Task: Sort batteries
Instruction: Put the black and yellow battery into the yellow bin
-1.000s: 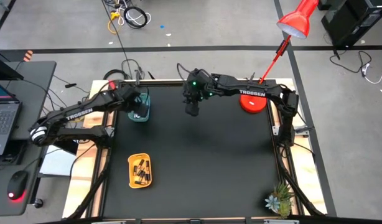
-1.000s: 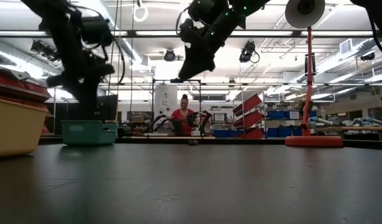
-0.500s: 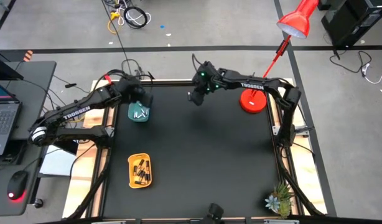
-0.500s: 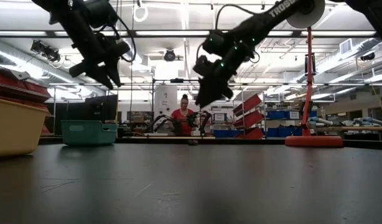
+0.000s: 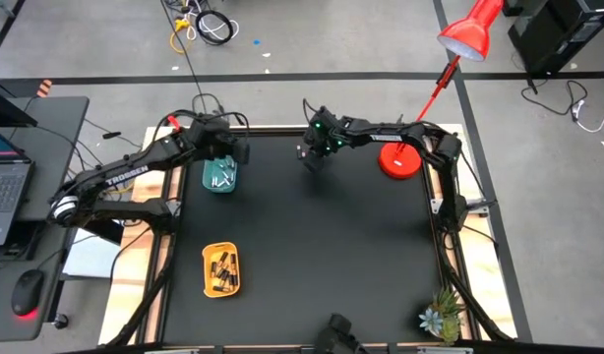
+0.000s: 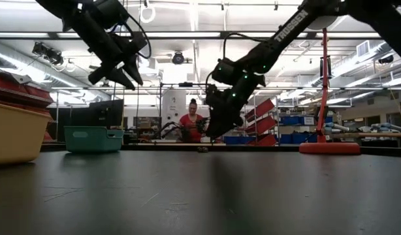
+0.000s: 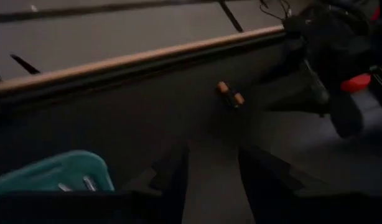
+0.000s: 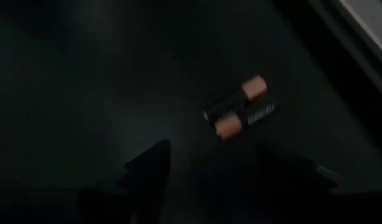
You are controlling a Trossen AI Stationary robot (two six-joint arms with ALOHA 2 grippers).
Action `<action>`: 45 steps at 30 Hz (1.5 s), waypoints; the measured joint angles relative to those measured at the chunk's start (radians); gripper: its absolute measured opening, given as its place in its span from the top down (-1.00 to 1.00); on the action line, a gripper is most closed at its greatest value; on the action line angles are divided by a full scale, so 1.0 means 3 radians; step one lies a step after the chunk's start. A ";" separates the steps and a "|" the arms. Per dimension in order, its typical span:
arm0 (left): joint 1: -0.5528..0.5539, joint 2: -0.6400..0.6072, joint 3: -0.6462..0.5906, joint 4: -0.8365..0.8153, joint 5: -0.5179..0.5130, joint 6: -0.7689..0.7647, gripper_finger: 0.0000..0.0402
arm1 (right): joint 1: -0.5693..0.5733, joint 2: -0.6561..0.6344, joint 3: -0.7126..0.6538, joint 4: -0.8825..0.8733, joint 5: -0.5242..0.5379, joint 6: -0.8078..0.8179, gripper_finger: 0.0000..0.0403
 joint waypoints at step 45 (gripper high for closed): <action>0.0000 0.0042 0.0000 -0.0033 0.0104 -0.0037 0.27 | -0.0244 0.0642 0.0893 -0.1090 0.0281 -0.0099 0.52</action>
